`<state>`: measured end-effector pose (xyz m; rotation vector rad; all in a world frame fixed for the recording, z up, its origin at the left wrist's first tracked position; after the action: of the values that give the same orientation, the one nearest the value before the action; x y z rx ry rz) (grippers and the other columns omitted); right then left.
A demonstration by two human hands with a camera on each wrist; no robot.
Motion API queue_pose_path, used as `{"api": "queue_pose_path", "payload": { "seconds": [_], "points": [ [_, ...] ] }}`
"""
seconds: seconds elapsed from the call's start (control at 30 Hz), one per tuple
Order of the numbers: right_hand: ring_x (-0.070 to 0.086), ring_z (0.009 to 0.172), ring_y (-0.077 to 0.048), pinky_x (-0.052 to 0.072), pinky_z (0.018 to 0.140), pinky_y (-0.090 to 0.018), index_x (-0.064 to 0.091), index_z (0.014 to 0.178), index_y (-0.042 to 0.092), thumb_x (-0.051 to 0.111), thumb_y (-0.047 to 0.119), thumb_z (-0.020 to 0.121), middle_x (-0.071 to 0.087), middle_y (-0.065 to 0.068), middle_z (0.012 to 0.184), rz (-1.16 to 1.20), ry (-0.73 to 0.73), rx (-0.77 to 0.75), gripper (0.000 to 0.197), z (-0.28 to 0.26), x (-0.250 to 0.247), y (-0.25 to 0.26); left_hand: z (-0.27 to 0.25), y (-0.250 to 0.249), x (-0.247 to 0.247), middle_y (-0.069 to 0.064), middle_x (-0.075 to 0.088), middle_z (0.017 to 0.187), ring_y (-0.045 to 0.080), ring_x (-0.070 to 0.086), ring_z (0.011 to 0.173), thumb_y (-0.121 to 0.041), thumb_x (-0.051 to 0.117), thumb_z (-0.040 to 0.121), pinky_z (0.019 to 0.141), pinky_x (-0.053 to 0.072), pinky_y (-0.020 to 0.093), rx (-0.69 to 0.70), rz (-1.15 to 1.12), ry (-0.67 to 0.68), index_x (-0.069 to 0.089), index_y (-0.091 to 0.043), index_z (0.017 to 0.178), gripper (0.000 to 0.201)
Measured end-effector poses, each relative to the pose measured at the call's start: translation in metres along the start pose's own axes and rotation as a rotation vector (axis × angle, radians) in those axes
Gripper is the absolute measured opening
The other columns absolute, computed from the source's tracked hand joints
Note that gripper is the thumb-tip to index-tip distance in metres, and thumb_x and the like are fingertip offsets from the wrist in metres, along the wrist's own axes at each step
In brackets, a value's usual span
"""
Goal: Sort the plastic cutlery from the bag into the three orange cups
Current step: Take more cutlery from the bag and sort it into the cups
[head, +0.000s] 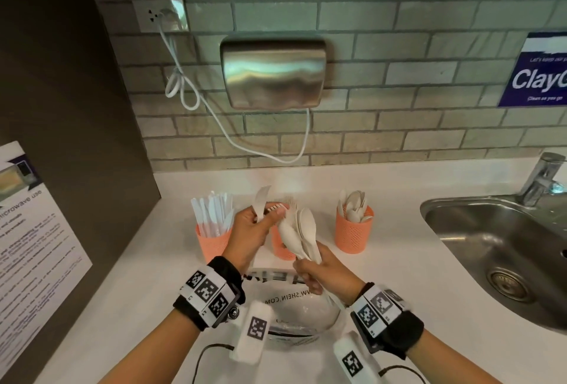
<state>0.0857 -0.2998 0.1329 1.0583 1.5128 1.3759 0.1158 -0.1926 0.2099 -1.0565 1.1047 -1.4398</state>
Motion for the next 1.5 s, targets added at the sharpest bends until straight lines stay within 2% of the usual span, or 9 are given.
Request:
{"api": "queue_pose_path", "payload": {
  "seconds": [0.27,0.43,0.6,0.73,0.93,1.07,1.23,1.43,1.5],
  "points": [
    [0.033,0.034,-0.004,0.026,0.034,-0.015,0.050,0.083,0.006,0.040,-0.001,0.094,0.056,0.005,0.051,0.140,0.020,-0.060,0.016,-0.007,0.002,0.014,0.014,0.015,-0.026,0.005,0.061,0.071,0.008,0.055,0.062,-0.012,0.057,0.090,0.057,0.046,0.009,0.045,0.047,-0.207,0.067,-0.008,0.085,0.011],
    [0.031,0.031,-0.003,0.024,0.032,-0.014,0.053,0.079,0.007,0.035,0.002,0.095,0.055,0.002,0.052,0.298,0.009,-0.047,0.024,-0.006,-0.004,0.018,0.015,0.024,-0.031,0.000,0.061,0.064,0.002,0.041,0.043,-0.019,0.054,0.093,0.037,0.030,0.010,-0.044,-0.062,-0.250,0.065,-0.005,0.094,0.018],
    [0.032,0.031,-0.004,0.026,0.031,-0.014,0.053,0.085,0.005,0.043,0.008,0.091,0.057,-0.002,0.055,0.373,0.061,-0.037,0.012,-0.001,0.003,0.014,0.005,0.043,0.005,0.002,0.058,0.068,0.004,0.037,0.043,-0.028,0.054,0.092,0.032,0.023,0.011,-0.223,-0.180,-0.050,0.061,-0.011,0.085,0.020],
    [0.032,0.030,-0.004,0.026,0.031,-0.014,0.054,0.083,0.004,0.045,0.015,0.087,0.059,-0.002,0.052,0.330,0.102,-0.019,0.014,-0.001,0.007,0.013,0.004,0.044,0.013,0.002,0.049,0.057,0.002,0.034,0.036,-0.028,0.044,0.097,0.030,0.023,0.012,-0.256,-0.226,-0.061,0.056,-0.010,0.079,0.028],
    [0.037,0.031,-0.009,0.041,0.036,-0.019,0.048,0.124,0.031,0.036,0.019,0.098,0.068,-0.013,0.075,0.128,0.117,-0.034,0.030,-0.002,0.001,0.013,0.015,0.041,-0.006,0.000,0.067,0.055,0.015,0.061,0.053,-0.035,0.037,0.099,0.059,0.049,0.028,-0.251,-0.341,-0.181,0.050,-0.013,0.071,0.038],
    [0.029,0.030,-0.006,0.039,0.035,-0.018,0.048,0.129,0.024,0.036,0.019,0.099,0.066,-0.008,0.070,0.108,0.060,0.018,0.032,-0.002,-0.010,0.007,0.025,0.043,-0.017,-0.005,0.045,0.037,0.010,0.049,0.034,-0.034,0.034,0.100,0.043,0.049,0.020,-0.289,-0.562,-0.246,0.042,-0.014,0.073,0.035],
    [0.024,0.032,-0.005,0.024,0.033,-0.015,0.057,0.094,0.012,0.047,0.023,0.095,0.033,0.008,0.042,0.120,-0.135,0.115,0.014,0.003,-0.041,-0.005,0.046,0.045,-0.020,-0.006,0.033,0.046,0.005,0.033,0.035,-0.018,0.040,0.099,0.038,0.030,0.016,-0.302,-0.048,-0.081,0.048,-0.013,0.077,0.024],
    [0.022,0.032,-0.006,0.021,0.035,-0.014,0.047,0.080,0.016,0.048,0.036,0.091,0.029,0.007,0.042,0.166,-0.263,0.185,0.023,0.010,-0.078,-0.012,0.074,0.036,-0.011,0.003,0.057,0.074,0.016,0.053,0.074,-0.033,0.032,0.101,0.080,0.037,0.026,-0.189,0.662,0.128,0.059,-0.011,0.067,0.049],
    [0.023,0.030,-0.006,0.021,0.034,-0.013,0.043,0.073,0.016,0.051,0.036,0.090,0.030,0.007,0.040,0.150,-0.306,0.179,0.026,0.012,-0.092,-0.009,0.086,0.032,-0.009,0.004,0.060,0.083,0.018,0.054,0.084,-0.039,0.032,0.100,0.082,0.035,0.027,-0.121,0.900,0.164,0.064,-0.011,0.070,0.052]
  ]
}}
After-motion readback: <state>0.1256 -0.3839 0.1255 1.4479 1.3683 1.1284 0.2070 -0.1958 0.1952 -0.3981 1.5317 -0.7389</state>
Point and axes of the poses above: each hand's wrist, its own z-axis towards the middle knuckle, its own x-axis out of the palm, y = z × x, the point moved 10 cm from there along z, towards the middle knuckle
